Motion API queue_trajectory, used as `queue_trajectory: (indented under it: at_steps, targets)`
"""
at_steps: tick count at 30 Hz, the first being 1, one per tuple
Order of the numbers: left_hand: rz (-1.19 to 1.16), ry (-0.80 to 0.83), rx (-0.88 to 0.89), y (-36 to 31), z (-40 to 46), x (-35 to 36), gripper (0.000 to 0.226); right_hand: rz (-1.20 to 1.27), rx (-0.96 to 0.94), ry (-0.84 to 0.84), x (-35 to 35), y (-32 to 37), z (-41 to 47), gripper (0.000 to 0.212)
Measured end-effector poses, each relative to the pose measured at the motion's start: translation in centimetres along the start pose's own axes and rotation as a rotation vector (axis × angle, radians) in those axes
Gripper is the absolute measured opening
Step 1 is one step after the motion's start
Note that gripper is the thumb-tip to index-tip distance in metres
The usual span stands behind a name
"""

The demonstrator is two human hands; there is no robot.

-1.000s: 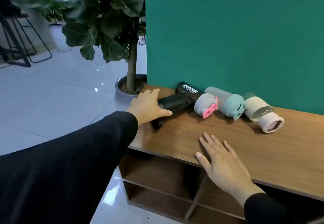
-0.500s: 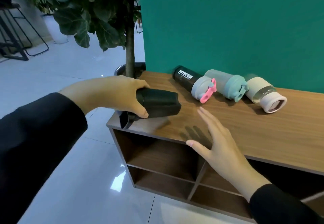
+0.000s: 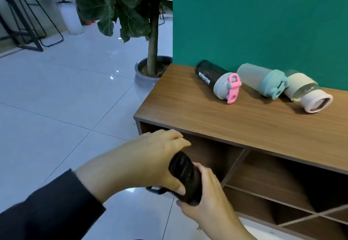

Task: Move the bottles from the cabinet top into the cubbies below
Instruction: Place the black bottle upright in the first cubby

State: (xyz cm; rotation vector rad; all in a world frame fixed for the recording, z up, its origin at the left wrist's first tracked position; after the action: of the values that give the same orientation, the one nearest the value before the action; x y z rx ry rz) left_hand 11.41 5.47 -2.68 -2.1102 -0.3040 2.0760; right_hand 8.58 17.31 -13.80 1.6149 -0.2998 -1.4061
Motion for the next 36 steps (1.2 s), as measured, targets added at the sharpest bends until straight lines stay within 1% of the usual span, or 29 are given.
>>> queue_trajectory:
  at_steps: [1,3,5,6,7,9,11,13,15,16,18,20,21,23,25,28,32,36]
  targets:
    - [-0.145,-0.004,-0.111,1.3,-0.5,0.5,0.099,0.039,0.057,-0.017,0.6,-1.5,0.4,0.091]
    - [-0.401,-0.076,-0.322,4.6,-2.0,2.7,0.094,0.076,0.125,-0.042,1.9,-4.1,1.3,0.092]
    - [-0.571,-0.083,-0.474,6.7,-2.5,6.8,0.092,0.125,0.201,-0.050,3.4,-6.0,2.4,0.094]
    - [-0.682,-0.090,-0.517,7.0,-2.3,9.0,0.089,0.160,0.235,-0.048,4.2,-6.4,3.0,0.094]
    - [-0.787,-0.124,-0.583,7.0,-1.9,10.6,0.086,0.183,0.264,-0.045,5.0,-6.7,3.7,0.093]
    - [-0.942,-0.287,-0.705,7.9,-0.4,13.1,0.084,0.215,0.294,-0.055,6.4,-6.7,5.3,0.084]
    - [-0.986,-0.453,-0.773,9.2,1.4,14.2,0.082,0.205,0.297,-0.094,7.7,-6.9,7.1,0.074]
    - [-0.956,-0.540,-0.781,10.2,3.3,14.5,0.079,0.146,0.283,-0.144,8.6,-7.3,8.8,0.069]
    - [-0.915,-0.556,-0.760,11.3,4.8,14.7,0.079,0.085,0.287,-0.152,9.3,-7.9,10.0,0.069]
    - [-0.906,-0.547,-0.749,11.8,5.5,15.0,0.079,0.061,0.303,-0.130,9.8,-8.2,10.6,0.072]
    - [-0.902,-0.519,-0.734,13.0,6.8,15.5,0.077,0.042,0.400,-0.040,11.2,-9.5,11.7,0.090]
    - [-0.911,-0.493,-0.723,14.2,7.8,15.9,0.078,0.110,0.511,0.012,12.3,-10.0,12.7,0.106]
    - [-0.921,-0.478,-0.720,14.7,8.4,16.4,0.082,0.135,0.536,-0.007,12.6,-10.3,13.2,0.109]
    - [-0.977,-0.465,-0.739,15.5,8.9,17.0,0.092,0.099,0.519,-0.078,12.7,-10.8,14.3,0.108]
    - [-1.033,-0.455,-0.762,16.0,9.4,18.1,0.093,0.065,0.481,-0.150,12.9,-11.3,14.7,0.104]
    - [-1.126,-0.472,-0.821,16.2,9.6,19.8,0.086,0.061,0.458,-0.221,13.4,-12.4,14.9,0.087]
    - [-1.164,-0.469,-0.855,15.7,9.6,21.4,0.072,0.073,0.434,-0.179,15.2,-13.6,15.4,0.065]
    - [-1.154,-0.486,-0.878,16.0,9.3,22.0,0.069,0.001,0.383,-0.171,15.1,-13.4,15.6,0.044]
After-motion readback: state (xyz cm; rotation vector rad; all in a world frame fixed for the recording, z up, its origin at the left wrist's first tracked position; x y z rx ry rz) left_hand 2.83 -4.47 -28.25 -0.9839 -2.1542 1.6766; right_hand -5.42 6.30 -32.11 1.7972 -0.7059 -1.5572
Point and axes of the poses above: each hand's wrist, its own z-axis towards the middle knuckle, its own x-axis out of the palm, y = z × x, the point moved 9 cm from there along z, towards the middle knuckle, and after that the axes turned 15 degrees about -y, right-handed, at the moved point
